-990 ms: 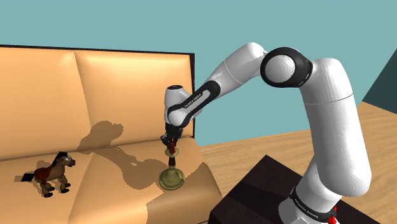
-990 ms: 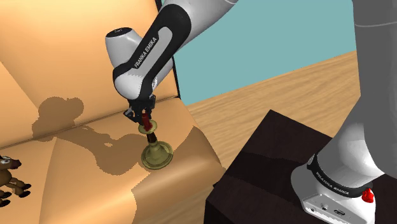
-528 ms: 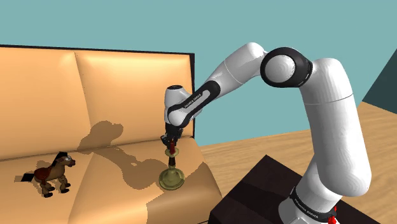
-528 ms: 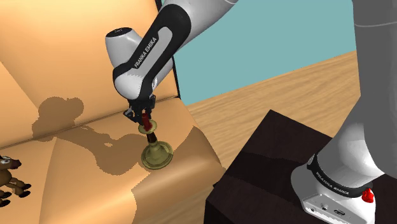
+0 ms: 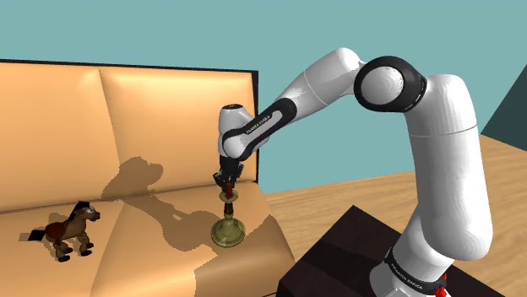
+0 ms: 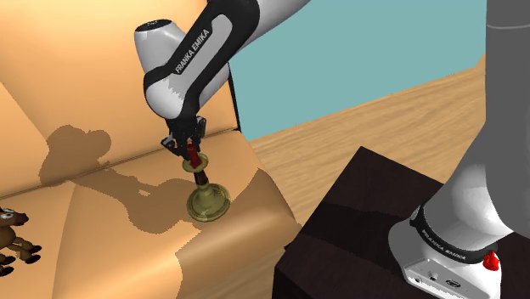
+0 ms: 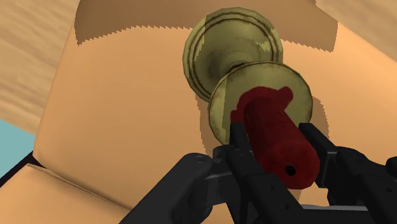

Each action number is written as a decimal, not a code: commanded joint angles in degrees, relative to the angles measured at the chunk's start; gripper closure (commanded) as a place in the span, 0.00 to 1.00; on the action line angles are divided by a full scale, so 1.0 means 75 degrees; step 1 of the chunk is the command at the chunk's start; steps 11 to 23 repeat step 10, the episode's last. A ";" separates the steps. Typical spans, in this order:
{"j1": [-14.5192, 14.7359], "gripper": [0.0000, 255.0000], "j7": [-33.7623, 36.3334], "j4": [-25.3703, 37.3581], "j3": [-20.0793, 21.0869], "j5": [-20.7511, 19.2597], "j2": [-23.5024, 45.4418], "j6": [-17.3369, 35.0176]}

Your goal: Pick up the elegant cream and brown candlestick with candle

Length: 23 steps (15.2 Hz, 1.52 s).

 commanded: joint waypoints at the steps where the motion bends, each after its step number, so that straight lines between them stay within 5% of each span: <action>1: -0.0009 1.00 -0.0008 -0.0002 0.0024 0.0029 -0.0149 -0.0140; 8: -0.0058 1.00 -0.0067 0.0080 0.0090 0.0134 -0.0615 -0.0683; 23: -0.0058 1.00 -0.0068 0.0083 0.0091 0.0136 -0.0625 -0.0695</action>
